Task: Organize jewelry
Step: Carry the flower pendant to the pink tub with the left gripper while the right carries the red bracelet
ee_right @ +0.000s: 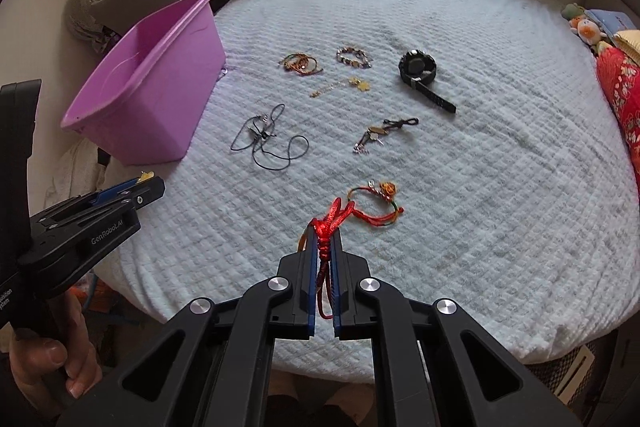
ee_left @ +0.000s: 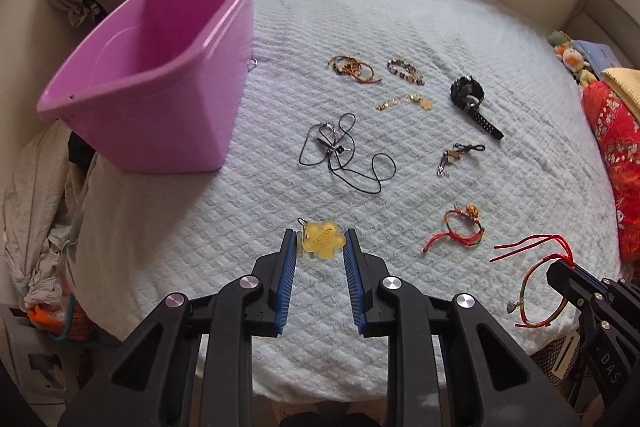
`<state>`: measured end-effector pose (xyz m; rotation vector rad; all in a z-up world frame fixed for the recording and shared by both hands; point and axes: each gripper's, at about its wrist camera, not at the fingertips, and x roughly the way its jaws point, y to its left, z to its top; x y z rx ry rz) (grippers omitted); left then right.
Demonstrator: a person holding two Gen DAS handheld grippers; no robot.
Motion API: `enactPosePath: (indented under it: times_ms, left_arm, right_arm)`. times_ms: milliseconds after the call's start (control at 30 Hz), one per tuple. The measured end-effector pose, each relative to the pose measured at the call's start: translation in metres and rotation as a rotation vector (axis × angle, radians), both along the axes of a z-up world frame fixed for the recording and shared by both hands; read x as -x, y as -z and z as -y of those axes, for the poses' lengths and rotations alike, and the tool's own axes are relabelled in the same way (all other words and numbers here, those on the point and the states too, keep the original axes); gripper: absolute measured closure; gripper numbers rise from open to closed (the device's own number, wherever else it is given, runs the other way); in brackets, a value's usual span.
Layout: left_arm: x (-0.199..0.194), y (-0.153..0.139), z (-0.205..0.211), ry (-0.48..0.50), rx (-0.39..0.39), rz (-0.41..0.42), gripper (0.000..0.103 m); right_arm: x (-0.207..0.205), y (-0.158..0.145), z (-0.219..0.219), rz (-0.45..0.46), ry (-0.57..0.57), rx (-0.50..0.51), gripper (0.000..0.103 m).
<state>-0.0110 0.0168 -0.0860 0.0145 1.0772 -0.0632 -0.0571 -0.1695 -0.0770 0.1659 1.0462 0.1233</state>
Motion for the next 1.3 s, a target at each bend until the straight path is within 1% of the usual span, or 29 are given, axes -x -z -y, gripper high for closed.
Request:
enactPosePath:
  times_ms: [200, 400, 533, 733, 867, 1000, 1133, 1300]
  left_arm:
    - [-0.012, -0.061, -0.019, -0.056, 0.019, 0.014, 0.079]
    - [-0.038, -0.105, -0.048, -0.088, 0.023, 0.037, 0.079]
    - [-0.063, -0.126, -0.073, -0.078, 0.019, 0.066, 0.079]
    - [-0.104, -0.147, -0.118, -0.051, 0.008, 0.060, 0.079]
    - [-0.128, -0.154, -0.147, -0.030, 0.003, 0.053, 0.079]
    - [-0.150, -0.152, -0.179, -0.024, 0.005, 0.037, 0.079]
    - [-0.169, -0.144, -0.207, -0.023, 0.003, 0.019, 0.079]
    - [-0.185, -0.128, -0.233, -0.029, 0.001, -0.007, 0.079]
  right_arm:
    - [-0.026, -0.056, -0.018, 0.049, -0.077, -0.025, 0.097]
    - [-0.062, -0.097, -0.051, 0.089, -0.113, -0.056, 0.097]
    - [-0.089, -0.118, -0.086, 0.117, -0.119, -0.067, 0.097]
    - [-0.128, -0.142, -0.135, 0.118, -0.105, -0.084, 0.097]
    - [-0.154, -0.152, -0.169, 0.117, -0.111, -0.089, 0.097]
    - [-0.174, -0.156, -0.204, 0.102, -0.127, -0.100, 0.097]
    - [-0.192, -0.151, -0.238, 0.074, -0.145, -0.088, 0.097]
    - [-0.216, -0.138, -0.265, 0.028, -0.139, -0.103, 0.097]
